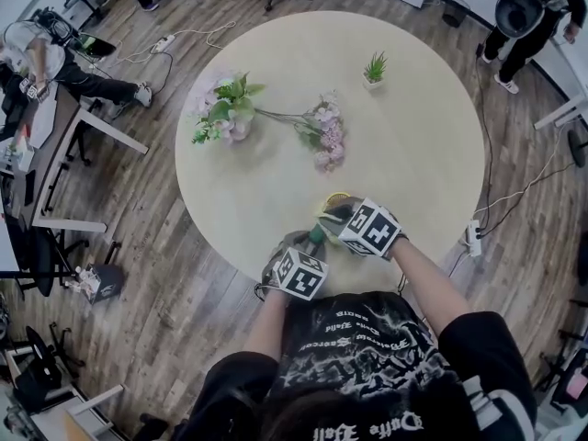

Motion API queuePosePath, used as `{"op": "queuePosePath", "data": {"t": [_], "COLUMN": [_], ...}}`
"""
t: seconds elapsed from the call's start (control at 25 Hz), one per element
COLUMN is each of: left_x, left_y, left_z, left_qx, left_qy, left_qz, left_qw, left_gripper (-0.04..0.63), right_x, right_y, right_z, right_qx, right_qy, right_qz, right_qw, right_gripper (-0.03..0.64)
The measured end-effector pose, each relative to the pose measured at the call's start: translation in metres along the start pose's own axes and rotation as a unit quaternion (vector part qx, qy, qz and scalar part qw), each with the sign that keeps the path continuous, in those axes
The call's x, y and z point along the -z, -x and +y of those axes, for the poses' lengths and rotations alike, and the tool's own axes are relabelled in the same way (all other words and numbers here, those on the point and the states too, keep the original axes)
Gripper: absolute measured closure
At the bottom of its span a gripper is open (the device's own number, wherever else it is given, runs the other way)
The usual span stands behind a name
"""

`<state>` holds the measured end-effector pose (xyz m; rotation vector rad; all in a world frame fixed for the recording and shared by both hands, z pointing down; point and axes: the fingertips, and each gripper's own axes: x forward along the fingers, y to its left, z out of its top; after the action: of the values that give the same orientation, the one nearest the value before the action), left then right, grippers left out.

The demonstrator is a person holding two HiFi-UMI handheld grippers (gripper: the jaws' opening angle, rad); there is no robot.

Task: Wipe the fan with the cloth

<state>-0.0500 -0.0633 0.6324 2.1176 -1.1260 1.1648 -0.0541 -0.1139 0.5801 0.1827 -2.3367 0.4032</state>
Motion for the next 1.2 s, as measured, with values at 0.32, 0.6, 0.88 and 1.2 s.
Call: {"op": "queuePosePath", "data": {"t": [0.32,0.6,0.88,1.2], "left_x": [-0.001,0.000,0.001,0.001], "left_y": [-0.001,0.000,-0.002,-0.003], "left_z": [0.001,0.002,0.004,0.003], "left_qx": [-0.007,-0.008,-0.012,-0.017], "left_qy": [0.034,0.053,0.056,0.050], "left_qz": [-0.001,-0.001,0.007,0.011], "left_qw": [0.9994,0.9986,0.9983,0.9985], "left_gripper": [0.428,0.428,0.427,0.428], "right_x": [-0.012,-0.005,0.017,0.031], "right_y": [0.011,0.037,0.046,0.028], "right_z": [-0.054,-0.069,-0.052,-0.006], "right_qx": [0.122,0.174,0.169,0.111], "right_qy": [0.037,0.085,0.077,-0.012], "right_qz": [-0.025,-0.025,-0.025,-0.056], "right_qw": [0.991,0.981,0.982,0.992], "right_gripper": [0.575,0.577,0.577,0.577]}}
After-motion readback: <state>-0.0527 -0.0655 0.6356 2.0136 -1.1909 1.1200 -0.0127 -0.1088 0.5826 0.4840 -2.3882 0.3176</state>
